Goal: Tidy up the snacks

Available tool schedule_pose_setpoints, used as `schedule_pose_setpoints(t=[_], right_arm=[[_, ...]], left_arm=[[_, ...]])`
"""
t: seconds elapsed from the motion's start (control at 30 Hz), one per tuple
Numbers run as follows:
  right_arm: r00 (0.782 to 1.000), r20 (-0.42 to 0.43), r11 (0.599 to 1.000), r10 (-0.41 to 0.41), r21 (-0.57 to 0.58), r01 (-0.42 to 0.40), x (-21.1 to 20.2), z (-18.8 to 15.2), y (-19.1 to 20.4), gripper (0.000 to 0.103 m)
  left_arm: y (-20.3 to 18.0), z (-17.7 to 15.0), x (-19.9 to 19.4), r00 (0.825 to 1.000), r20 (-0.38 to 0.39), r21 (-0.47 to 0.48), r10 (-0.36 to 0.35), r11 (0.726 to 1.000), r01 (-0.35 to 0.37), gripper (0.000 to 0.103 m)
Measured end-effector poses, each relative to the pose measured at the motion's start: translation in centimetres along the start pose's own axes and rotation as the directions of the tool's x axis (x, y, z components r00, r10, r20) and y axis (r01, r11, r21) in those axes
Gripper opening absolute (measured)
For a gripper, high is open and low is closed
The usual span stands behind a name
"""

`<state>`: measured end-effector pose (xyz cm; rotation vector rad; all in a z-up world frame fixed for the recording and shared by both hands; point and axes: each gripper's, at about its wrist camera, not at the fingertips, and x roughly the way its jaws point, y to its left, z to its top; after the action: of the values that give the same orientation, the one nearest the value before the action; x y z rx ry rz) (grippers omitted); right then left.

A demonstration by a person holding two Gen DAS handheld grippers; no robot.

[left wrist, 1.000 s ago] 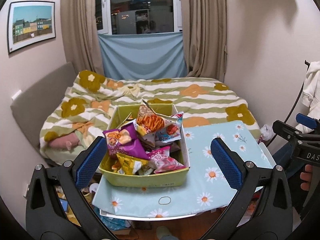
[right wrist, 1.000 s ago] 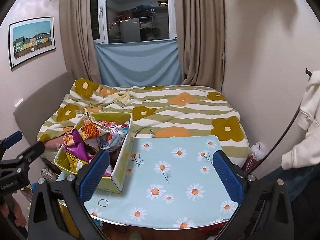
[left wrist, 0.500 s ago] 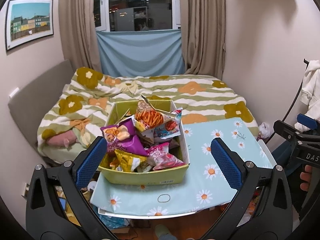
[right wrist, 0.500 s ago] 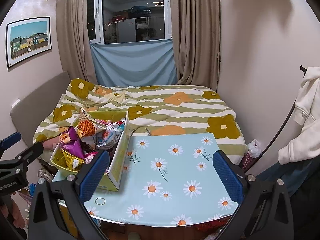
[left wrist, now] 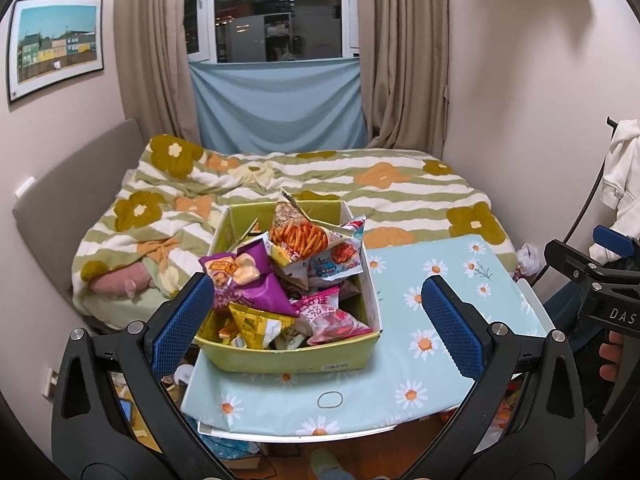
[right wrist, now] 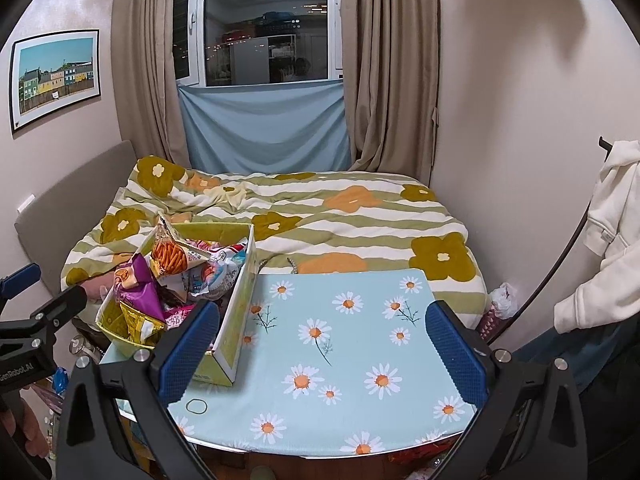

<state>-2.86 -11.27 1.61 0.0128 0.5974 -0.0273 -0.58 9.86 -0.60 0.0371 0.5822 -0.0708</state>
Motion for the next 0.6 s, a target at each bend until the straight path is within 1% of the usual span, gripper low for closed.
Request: schedule_pose_setpoints(t=[0.6], right_arm=[[1.000, -0.002, 1.000, 0.002, -0.001, -0.002, 0.26, 0.13, 0.29, 0.103]], left_arm=[[0.26, 0.01, 0.31, 1.000, -0.003, 0.002, -0.001, 1.000, 0.001, 0.103]])
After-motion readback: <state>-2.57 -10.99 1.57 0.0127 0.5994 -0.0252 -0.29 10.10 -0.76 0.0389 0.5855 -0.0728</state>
